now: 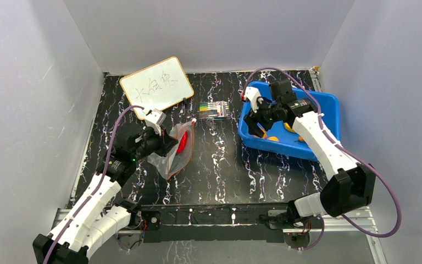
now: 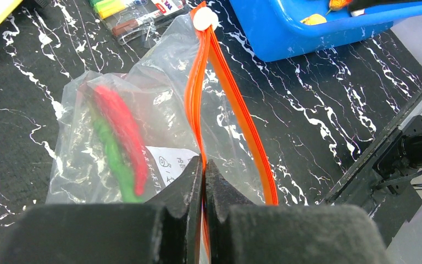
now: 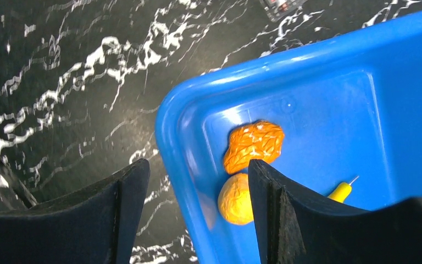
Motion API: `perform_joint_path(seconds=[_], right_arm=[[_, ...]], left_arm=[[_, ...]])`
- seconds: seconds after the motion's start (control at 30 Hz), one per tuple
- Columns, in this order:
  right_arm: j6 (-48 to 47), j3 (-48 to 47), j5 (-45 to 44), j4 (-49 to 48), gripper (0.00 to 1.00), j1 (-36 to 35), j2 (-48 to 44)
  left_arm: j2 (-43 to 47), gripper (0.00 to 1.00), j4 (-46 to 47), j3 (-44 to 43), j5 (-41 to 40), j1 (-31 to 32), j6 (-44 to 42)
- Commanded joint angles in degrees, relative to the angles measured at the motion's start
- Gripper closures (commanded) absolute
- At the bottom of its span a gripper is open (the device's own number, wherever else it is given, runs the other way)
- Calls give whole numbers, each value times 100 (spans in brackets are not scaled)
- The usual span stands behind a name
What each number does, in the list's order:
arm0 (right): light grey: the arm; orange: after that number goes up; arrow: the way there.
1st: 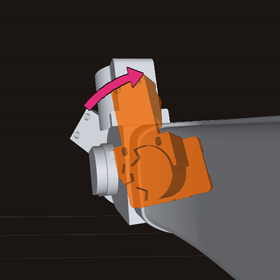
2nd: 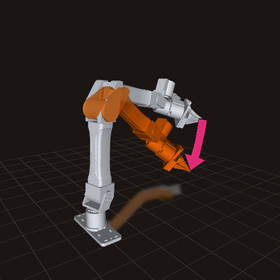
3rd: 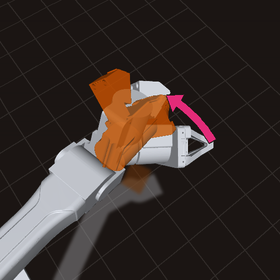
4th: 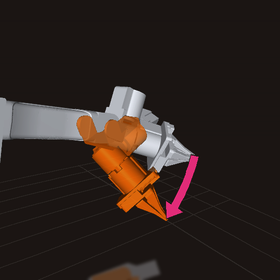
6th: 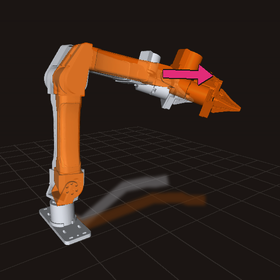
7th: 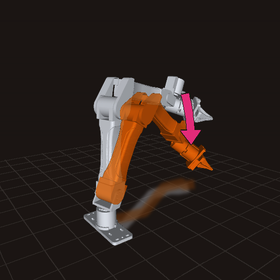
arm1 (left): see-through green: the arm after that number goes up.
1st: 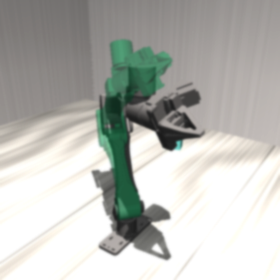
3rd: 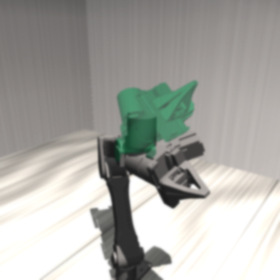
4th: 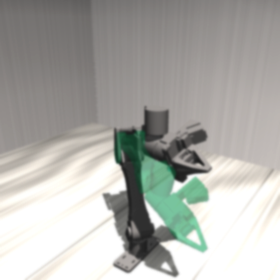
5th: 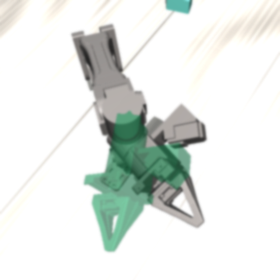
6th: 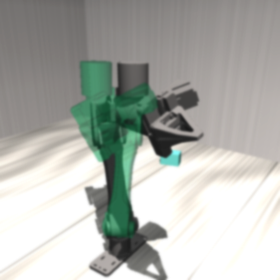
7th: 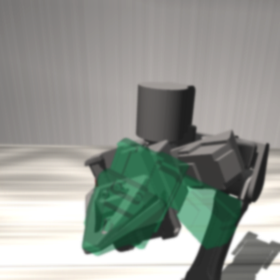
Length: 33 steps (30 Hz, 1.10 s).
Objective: Place the food in the zip-top bag and seal the zipper
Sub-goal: Adjust the bin at the center of the board.
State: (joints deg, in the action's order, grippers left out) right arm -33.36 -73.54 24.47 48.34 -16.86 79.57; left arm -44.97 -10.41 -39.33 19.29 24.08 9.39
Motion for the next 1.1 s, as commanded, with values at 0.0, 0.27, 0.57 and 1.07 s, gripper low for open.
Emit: perform_joint_path(seconds=[0.0, 0.27, 0.57, 1.07], right_arm=[[-1187, -59, 25, 984, 36, -48, -11], [-911, 83, -11, 722, 38, -566, 155], [-495, 179, -419, 68, 47, -588, 422], [1219, 113, -1494, -1422, 83, -599, 1030]], left_arm=[[200, 100, 38, -10, -19, -8, -112], [153, 100, -20, -17, 39, -8, -117], [241, 100, -80, -1, -123, -6, -152], [226, 100, -98, -4, -176, -8, -182]])
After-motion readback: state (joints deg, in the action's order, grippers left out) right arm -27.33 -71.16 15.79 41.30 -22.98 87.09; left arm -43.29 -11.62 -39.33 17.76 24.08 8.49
